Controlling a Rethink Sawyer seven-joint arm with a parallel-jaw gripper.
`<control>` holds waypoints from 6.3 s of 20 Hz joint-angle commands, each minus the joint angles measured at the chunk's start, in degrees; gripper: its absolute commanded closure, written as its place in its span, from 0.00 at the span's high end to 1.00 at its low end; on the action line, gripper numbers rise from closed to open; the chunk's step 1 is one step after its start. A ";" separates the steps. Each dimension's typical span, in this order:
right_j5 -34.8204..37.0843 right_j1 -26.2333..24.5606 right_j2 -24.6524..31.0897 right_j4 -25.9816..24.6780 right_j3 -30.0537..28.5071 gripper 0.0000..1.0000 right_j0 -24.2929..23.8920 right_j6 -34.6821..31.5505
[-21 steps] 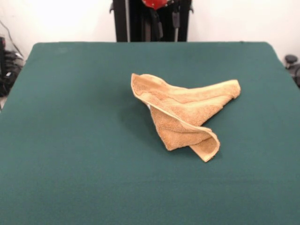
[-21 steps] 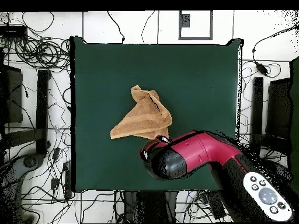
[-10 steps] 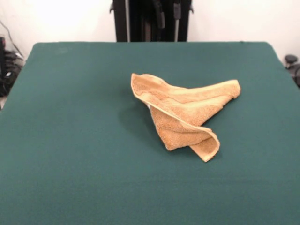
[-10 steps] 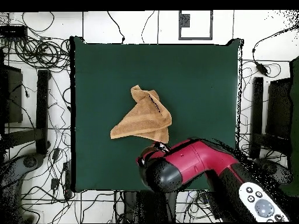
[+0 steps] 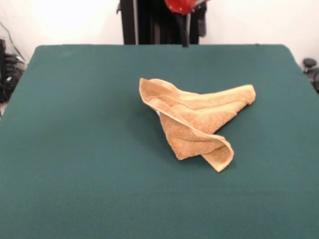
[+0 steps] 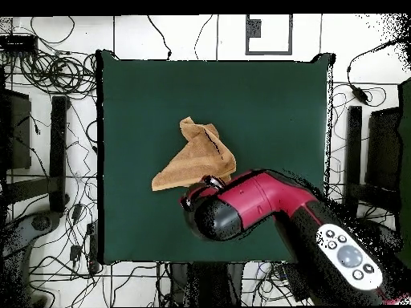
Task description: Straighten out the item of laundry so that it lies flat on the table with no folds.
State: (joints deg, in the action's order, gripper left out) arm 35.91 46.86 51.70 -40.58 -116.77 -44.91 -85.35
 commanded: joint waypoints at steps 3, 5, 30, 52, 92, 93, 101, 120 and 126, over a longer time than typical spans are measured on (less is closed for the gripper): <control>12.31 -12.66 -2.72 -1.73 18.39 1.00 3.52 14.33; 15.37 -14.64 -2.68 -1.26 21.76 1.00 4.00 16.37; 21.86 -17.48 -0.94 -3.58 26.76 1.00 2.23 18.43; 28.67 -15.83 -4.50 -0.68 24.51 1.00 5.12 9.24; 6.24 -19.78 -13.61 -4.79 17.15 1.00 7.65 -4.96; 5.77 -19.80 -14.02 -4.70 17.12 1.00 7.88 -4.96; 5.08 -19.39 -16.16 -3.24 17.47 1.00 9.66 -2.26; 5.06 -19.70 -15.27 -2.81 16.22 1.00 9.32 3.40; 6.48 -19.77 -13.13 -1.64 14.46 1.00 8.00 6.80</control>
State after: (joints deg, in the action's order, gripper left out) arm 42.28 30.72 37.41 -42.53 -96.26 -38.04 -83.60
